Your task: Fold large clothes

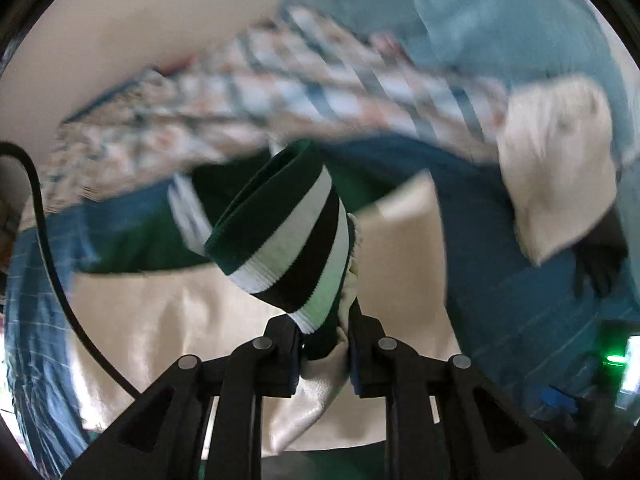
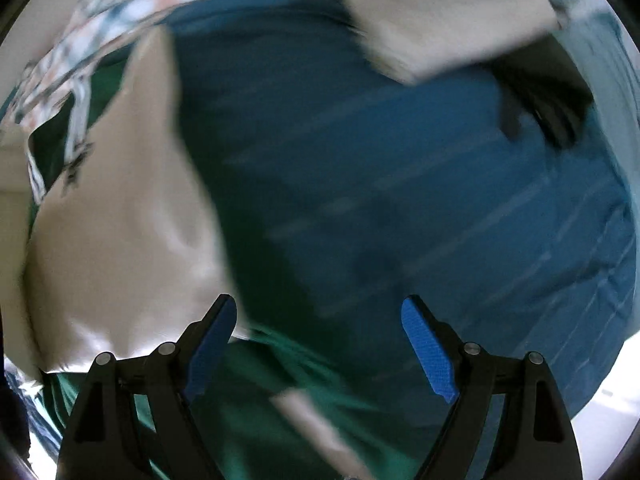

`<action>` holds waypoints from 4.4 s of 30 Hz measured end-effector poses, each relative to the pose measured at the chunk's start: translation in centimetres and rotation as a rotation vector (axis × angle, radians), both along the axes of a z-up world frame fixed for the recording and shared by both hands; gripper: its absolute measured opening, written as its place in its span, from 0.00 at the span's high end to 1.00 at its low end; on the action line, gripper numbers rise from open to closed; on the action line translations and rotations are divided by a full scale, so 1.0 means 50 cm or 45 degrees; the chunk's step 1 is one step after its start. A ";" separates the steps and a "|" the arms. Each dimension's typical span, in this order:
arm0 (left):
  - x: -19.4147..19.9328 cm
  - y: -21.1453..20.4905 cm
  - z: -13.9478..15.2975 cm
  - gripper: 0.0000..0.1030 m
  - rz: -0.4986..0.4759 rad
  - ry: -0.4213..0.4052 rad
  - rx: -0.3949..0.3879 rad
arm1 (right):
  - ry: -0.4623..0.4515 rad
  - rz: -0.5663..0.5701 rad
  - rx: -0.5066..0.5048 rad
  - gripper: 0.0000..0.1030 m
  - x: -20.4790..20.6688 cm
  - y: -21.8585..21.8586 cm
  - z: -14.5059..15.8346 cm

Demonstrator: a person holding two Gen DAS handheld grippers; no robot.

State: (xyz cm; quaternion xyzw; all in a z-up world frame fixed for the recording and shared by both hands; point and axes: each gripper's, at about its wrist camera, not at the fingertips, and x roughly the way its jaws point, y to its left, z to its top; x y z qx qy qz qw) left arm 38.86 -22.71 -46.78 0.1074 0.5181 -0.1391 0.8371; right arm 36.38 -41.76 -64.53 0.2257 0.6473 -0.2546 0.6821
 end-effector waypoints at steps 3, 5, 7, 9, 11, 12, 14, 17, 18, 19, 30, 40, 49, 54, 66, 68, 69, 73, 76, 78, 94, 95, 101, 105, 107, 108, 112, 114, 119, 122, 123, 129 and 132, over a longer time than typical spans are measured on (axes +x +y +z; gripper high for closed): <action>-0.004 -0.057 -0.087 0.58 -0.003 0.116 0.038 | -0.010 -0.083 0.089 0.16 -0.071 -0.063 -0.009; -0.010 -0.064 -0.105 0.16 -0.016 0.162 -0.019 | -0.031 -0.116 0.130 0.16 -0.110 -0.094 -0.005; -0.018 -0.063 -0.100 0.12 -0.024 0.160 -0.066 | -0.079 -0.131 0.189 0.16 -0.136 -0.111 0.002; -0.029 -0.063 -0.086 0.12 -0.054 0.144 -0.119 | -0.113 -0.136 0.232 0.16 -0.152 -0.128 0.013; -0.032 -0.052 -0.062 0.12 -0.064 0.122 -0.136 | -0.146 -0.127 0.248 0.16 -0.161 -0.132 0.032; -0.031 -0.038 -0.048 0.12 -0.053 0.123 -0.160 | -0.157 -0.116 0.256 0.16 -0.161 -0.130 0.039; -0.027 0.008 -0.020 0.12 -0.007 0.109 -0.163 | -0.176 -0.035 0.290 0.16 -0.142 -0.119 0.047; -0.048 0.109 0.020 0.12 0.123 0.051 -0.079 | -0.154 0.180 0.307 0.16 -0.099 -0.054 0.046; -0.059 0.137 0.026 0.12 0.152 0.037 -0.053 | -0.134 0.250 0.301 0.16 -0.070 -0.029 0.039; -0.080 0.184 0.030 0.12 0.206 0.013 0.034 | -0.108 0.320 0.291 0.16 -0.055 -0.004 0.027; -0.190 0.505 -0.187 0.11 0.626 0.158 0.551 | -0.109 0.403 0.214 0.59 0.051 0.014 -0.092; -0.131 0.597 -0.220 0.00 0.795 0.218 0.407 | -0.154 0.050 0.327 0.54 -0.001 -0.053 -0.106; -0.072 0.618 -0.252 0.00 0.626 0.183 0.274 | -0.152 0.253 0.115 0.62 0.019 0.002 -0.058; -0.081 0.666 -0.251 0.00 0.637 0.287 0.102 | -0.104 -0.086 0.294 0.61 -0.015 -0.055 -0.084; -0.241 0.687 -0.107 0.00 0.808 0.143 0.294 | -0.373 0.031 0.516 0.39 0.109 0.096 0.053; -0.206 0.669 -0.085 0.00 0.802 0.084 0.270 | -0.332 0.060 0.523 0.32 0.159 0.099 0.015; -0.179 0.653 -0.078 0.00 0.791 0.059 0.266 | -0.272 0.102 0.489 0.33 0.186 0.115 -0.008; -0.054 0.618 -0.076 0.00 0.736 -0.033 0.245 | -0.223 0.237 0.348 0.85 0.244 0.124 -0.013; 0.024 0.597 -0.118 0.00 0.671 -0.004 0.303 | -0.295 0.209 0.155 0.87 0.236 0.097 0.032; 0.056 0.583 -0.151 0.00 0.622 0.052 0.312 | -0.279 0.147 0.060 0.87 0.233 0.065 0.041; -0.385 0.596 -0.148 0.00 0.569 0.312 0.567 | 0.087 0.291 0.683 0.44 -0.080 0.374 0.057; -0.408 0.597 -0.169 0.00 0.572 0.350 0.560 | 0.136 0.267 0.749 0.44 -0.109 0.419 0.024; -0.476 0.601 -0.221 0.00 0.547 0.280 0.494 | 0.180 0.141 0.966 0.44 -0.185 0.560 -0.062; -0.472 0.610 -0.223 0.00 0.531 0.306 0.448 | 0.202 0.106 0.855 0.92 -0.211 0.583 -0.103; -0.461 0.620 -0.208 0.00 0.531 0.359 0.416 | 0.161 0.110 0.812 0.94 -0.199 0.589 -0.079; -0.458 0.624 -0.195 0.00 0.538 0.367 0.396 | 0.145 0.126 0.772 0.95 -0.201 0.587 -0.059; -0.474 0.608 -0.146 0.00 0.514 0.325 0.373 | 0.119 0.245 0.575 0.94 -0.180 0.584 0.009; -0.485 0.596 -0.165 0.00 0.469 0.332 0.423 | 0.209 0.330 0.609 0.94 -0.163 0.602 -0.006; -0.507 0.601 -0.208 0.00 0.441 0.379 0.458 | 0.129 0.329 0.540 0.49 -0.134 0.583 0.063; -0.506 0.598 -0.217 0.00 0.428 0.375 0.454 | 0.271 0.364 0.398 0.42 -0.124 0.593 0.027; -0.505 0.598 -0.219 0.00 0.425 0.375 0.454 | 0.314 0.362 0.404 0.45 -0.131 0.600 0.000; -0.499 0.611 -0.238 0.00 0.473 0.357 0.347 | 0.262 0.286 0.467 0.86 -0.139 0.635 0.002; -0.492 0.620 -0.239 0.00 0.461 0.379 0.302 | 0.287 0.389 0.537 0.83 -0.124 0.648 0.016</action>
